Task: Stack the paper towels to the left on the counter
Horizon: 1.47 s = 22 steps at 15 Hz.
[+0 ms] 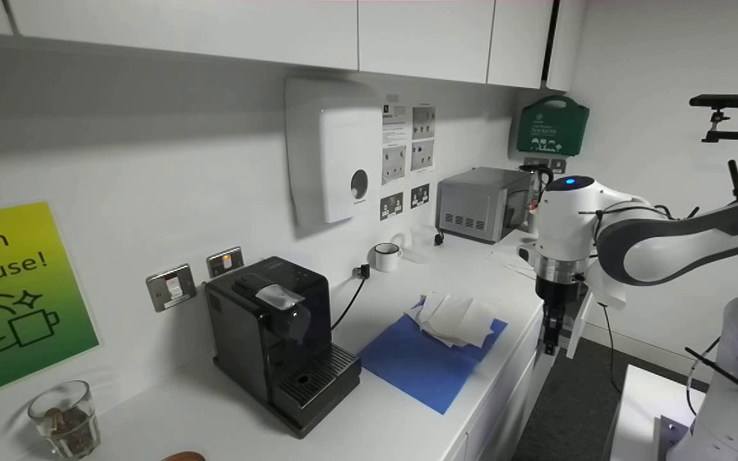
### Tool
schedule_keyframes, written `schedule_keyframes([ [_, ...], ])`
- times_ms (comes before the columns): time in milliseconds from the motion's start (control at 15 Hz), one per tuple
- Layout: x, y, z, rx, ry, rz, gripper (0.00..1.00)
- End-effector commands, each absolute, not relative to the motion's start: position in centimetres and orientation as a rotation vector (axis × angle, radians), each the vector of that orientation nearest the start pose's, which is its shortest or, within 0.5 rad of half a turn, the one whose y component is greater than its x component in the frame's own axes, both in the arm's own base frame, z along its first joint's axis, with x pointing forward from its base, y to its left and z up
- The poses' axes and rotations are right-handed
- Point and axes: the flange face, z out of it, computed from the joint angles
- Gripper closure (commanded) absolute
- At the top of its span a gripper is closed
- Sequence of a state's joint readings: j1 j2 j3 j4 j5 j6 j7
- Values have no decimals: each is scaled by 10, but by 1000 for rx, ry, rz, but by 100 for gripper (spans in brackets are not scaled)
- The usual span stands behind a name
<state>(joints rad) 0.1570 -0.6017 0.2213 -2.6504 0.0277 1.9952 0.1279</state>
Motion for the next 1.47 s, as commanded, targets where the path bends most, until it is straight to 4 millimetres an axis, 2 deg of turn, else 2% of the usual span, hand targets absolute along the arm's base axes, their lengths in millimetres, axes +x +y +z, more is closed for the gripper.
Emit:
schedule_keyframes([
  [0, 336, 124, 429, -3277, -354, -3, 0],
  [333, 350, 115, 433, -3334, -535, -76, 0],
  [533, 367, 109, 431, -3331, -752, -104, 0],
  [800, 397, 102, 423, -3236, -988, -109, 0],
  [1067, 429, 106, 414, -3141, -1143, -71, 0],
  [1400, 460, 124, 401, -3070, -1291, 8, 0],
])
